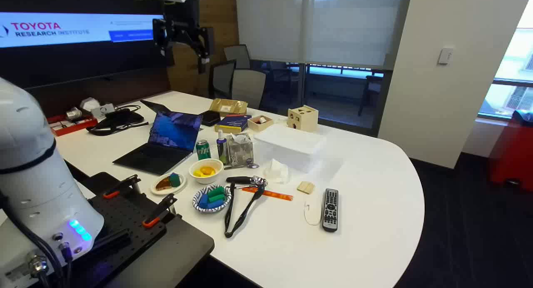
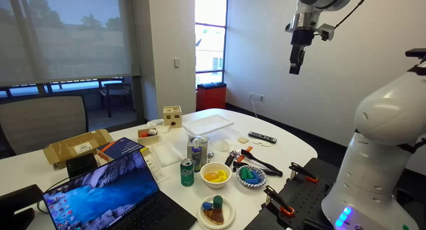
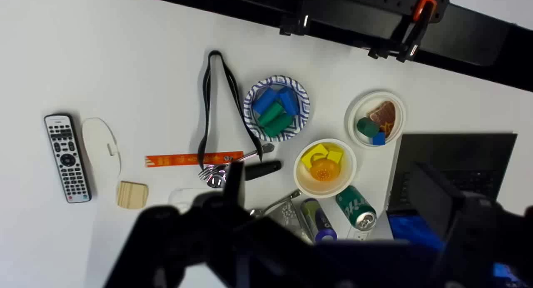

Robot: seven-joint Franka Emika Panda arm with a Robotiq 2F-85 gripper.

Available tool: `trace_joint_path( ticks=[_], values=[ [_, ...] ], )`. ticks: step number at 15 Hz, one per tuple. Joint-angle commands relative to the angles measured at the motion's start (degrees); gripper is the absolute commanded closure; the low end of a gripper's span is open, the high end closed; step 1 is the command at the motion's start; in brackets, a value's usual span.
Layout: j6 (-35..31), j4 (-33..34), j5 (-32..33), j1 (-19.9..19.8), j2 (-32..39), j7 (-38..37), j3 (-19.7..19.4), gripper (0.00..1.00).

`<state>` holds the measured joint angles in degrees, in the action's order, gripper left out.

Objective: Move the green cylinder from the bowl to the plate

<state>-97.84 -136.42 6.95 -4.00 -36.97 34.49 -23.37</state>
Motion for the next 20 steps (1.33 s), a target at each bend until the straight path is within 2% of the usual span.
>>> trace_joint_path(
  ticks=[1, 6, 7, 8, 11, 15, 17, 20],
  values=[
    [0.03, 0.09, -0.6, -1.17, 0.34, 0.59, 0.91, 0.0],
    [0.03, 0.09, -0.6, -1.17, 0.34, 0.59, 0.91, 0.0],
    [-1.7, -0.03, -3.28, -0.77, 2.18, -1.87, 0.55, 0.0],
    [-5.63, -1.48, -4.75, -1.2, 5.36, -7.66, 1.91, 0.0],
    [-16.0, -5.84, -9.77, 0.03, 11.06, -15.43, 4.9, 0.0],
    [-35.47, -9.54, -13.17, -0.34, 24.09, -29.44, 11.63, 0.0],
    [-44.26, -9.85, -12.87, -0.58, 32.17, -37.03, 14.51, 0.0],
    [-53.1, -8.31, -10.23, -0.43, 44.82, -48.93, 17.07, 0.0]
  ],
)
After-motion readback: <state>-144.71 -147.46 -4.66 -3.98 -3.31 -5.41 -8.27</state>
